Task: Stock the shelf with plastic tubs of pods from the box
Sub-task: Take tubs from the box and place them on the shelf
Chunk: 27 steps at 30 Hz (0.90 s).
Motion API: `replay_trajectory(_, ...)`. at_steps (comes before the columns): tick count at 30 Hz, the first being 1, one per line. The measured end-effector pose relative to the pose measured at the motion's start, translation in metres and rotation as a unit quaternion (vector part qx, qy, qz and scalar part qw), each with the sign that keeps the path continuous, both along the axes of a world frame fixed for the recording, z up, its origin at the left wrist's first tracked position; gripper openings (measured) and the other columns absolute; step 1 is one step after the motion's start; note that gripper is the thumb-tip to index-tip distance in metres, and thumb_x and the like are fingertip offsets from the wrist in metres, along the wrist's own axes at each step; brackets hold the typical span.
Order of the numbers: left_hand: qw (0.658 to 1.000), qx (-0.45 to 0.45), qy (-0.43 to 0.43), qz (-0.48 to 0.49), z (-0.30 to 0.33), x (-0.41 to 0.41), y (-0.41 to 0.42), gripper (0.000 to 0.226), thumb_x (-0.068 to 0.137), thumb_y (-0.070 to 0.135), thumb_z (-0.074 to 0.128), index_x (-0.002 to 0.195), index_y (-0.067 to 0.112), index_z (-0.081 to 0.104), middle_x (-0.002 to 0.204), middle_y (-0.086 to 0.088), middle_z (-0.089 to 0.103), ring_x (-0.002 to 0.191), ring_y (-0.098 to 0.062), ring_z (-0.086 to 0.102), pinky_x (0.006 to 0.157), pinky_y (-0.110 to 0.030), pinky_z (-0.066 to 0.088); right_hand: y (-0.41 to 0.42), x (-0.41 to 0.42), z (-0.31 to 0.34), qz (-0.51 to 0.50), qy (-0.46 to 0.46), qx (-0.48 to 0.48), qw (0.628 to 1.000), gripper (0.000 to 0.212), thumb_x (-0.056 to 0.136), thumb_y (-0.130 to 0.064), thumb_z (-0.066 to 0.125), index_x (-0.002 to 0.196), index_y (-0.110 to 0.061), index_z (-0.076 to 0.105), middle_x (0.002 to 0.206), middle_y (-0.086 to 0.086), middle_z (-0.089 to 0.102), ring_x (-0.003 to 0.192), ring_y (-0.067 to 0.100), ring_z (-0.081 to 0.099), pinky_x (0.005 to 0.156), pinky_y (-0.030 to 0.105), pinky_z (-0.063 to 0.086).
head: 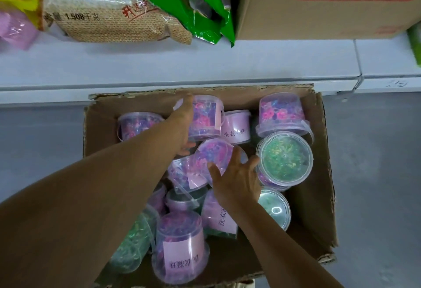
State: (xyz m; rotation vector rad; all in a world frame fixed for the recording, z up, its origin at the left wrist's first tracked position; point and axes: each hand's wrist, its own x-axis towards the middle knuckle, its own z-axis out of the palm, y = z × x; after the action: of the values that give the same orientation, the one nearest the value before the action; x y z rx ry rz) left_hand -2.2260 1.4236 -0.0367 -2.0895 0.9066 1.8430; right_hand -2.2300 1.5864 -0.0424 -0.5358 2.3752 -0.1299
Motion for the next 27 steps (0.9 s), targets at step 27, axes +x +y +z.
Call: replay_trajectory(27, 0.978, -0.09, 0.061, 0.179, 0.005, 0.14, 0.019, 0.049, 0.081, 0.027, 0.06, 0.127, 0.023, 0.042, 0.128, -0.005, 0.046, 0.113, -0.03, 0.051, 0.092, -0.052, 0.049, -0.024, -0.004, 0.01, 0.24, 0.242, -0.172, 0.924, 0.093, 0.053, -0.006, 0.085, 0.134, -0.002, 0.04, 0.128, 0.016, 0.029, 0.108, 0.034, 0.033, 0.07, 0.04, 0.052)
